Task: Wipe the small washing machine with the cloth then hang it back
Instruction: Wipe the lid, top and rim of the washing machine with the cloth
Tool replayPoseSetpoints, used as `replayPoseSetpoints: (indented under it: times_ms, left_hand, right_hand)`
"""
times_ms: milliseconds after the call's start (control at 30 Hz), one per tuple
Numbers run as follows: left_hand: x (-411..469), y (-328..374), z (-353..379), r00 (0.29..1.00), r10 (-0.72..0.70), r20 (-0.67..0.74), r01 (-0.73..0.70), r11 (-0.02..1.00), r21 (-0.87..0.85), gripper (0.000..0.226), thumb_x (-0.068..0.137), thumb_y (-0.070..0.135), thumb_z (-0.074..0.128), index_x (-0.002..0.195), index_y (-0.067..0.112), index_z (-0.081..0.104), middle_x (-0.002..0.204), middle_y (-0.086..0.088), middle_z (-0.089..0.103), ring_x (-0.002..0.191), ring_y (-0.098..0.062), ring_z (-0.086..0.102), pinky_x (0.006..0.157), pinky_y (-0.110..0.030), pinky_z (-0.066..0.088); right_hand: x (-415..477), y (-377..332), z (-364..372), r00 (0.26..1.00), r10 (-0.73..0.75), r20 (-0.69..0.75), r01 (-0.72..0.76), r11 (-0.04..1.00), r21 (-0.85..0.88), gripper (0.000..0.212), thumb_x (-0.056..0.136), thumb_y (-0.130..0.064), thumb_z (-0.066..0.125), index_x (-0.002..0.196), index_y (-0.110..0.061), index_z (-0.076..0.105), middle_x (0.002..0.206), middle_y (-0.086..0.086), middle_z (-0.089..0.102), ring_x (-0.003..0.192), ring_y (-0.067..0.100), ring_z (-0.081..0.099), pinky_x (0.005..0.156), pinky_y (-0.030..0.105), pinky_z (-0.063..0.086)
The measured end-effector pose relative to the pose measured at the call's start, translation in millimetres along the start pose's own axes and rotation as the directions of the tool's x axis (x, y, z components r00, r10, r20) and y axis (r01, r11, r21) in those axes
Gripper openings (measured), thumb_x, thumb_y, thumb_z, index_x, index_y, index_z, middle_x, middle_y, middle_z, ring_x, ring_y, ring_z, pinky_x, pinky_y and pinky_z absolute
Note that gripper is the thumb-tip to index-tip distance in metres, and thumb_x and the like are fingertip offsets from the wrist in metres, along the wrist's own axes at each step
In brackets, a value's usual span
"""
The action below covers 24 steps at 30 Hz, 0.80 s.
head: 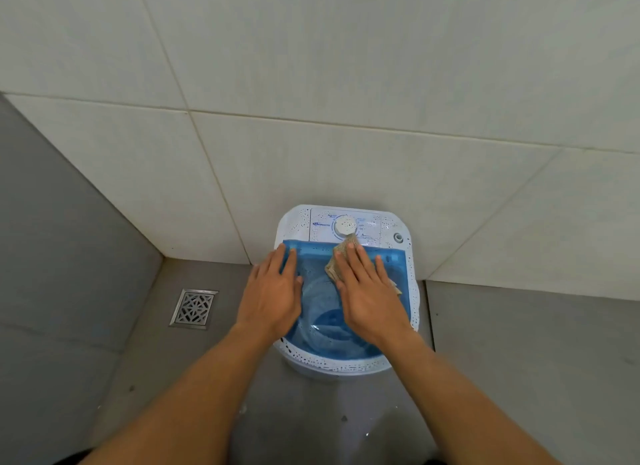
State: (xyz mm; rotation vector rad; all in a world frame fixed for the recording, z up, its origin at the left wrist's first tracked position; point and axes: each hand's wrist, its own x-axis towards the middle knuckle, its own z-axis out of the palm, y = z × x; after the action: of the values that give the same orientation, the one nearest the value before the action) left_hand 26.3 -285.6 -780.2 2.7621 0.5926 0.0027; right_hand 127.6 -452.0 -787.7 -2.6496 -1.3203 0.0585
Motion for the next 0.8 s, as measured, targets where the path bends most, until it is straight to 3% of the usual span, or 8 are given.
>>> replayPoseSetpoints:
  times_ms: [167, 433, 633, 800]
  left_hand:
    - [-2, -4, 4, 0.999, -0.007, 0.032, 0.007, 1.0, -0.028, 0.059, 0.104, 0.037, 0.023, 0.155, 0.01, 0.01, 0.163, -0.008, 0.009, 0.15, -0.023, 0.01, 0.121, -0.044, 0.013]
    - [5, -10, 3, 0.997, 0.005, 0.079, 0.0, 0.998, -0.064, 0.054, 0.104, 0.025, 0.024, 0.154, 0.009, 0.012, 0.163, -0.006, 0.01, 0.15, -0.02, 0.009, 0.121, -0.044, 0.016]
    - [8, -13, 2, 0.997, 0.014, 0.082, -0.011, 0.999, -0.033, 0.061, 0.099, 0.02, 0.034, 0.155, 0.013, 0.01, 0.163, -0.003, 0.01, 0.149, -0.017, 0.011, 0.119, -0.038, 0.016]
    - [6, -14, 3, 0.998, 0.023, 0.064, -0.02, 0.999, -0.05, 0.063, 0.098, 0.02, 0.035, 0.155, 0.014, 0.01, 0.163, -0.002, 0.01, 0.149, -0.016, 0.011, 0.119, -0.036, 0.014]
  right_hand:
    - [4, 2, 2, 0.999, 0.037, 0.015, -0.037, 0.999, 0.008, 0.058, 0.103, -0.032, 0.021, 0.154, -0.013, 0.001, 0.162, 0.005, -0.002, 0.149, 0.019, -0.008, 0.122, 0.043, 0.003]
    - [13, -27, 12, 0.99, 0.14, -0.037, -0.137, 0.988, 0.064, 0.056, 0.102, -0.029, 0.018, 0.154, -0.011, 0.011, 0.162, 0.008, 0.008, 0.15, 0.021, -0.002, 0.121, 0.044, 0.008]
    - [37, -38, 10, 0.998, -0.053, 0.017, 0.052, 0.997, 0.059, 0.07, 0.086, -0.023, 0.009, 0.154, -0.01, 0.008, 0.162, 0.01, 0.007, 0.15, 0.022, -0.002, 0.121, 0.038, -0.002]
    - [55, -39, 1, 0.989, -0.137, 0.048, 0.133, 0.988, 0.082, 0.067, 0.093, -0.004, 0.035, 0.153, -0.005, 0.005, 0.161, 0.016, 0.002, 0.149, 0.025, -0.004, 0.118, 0.034, -0.011]
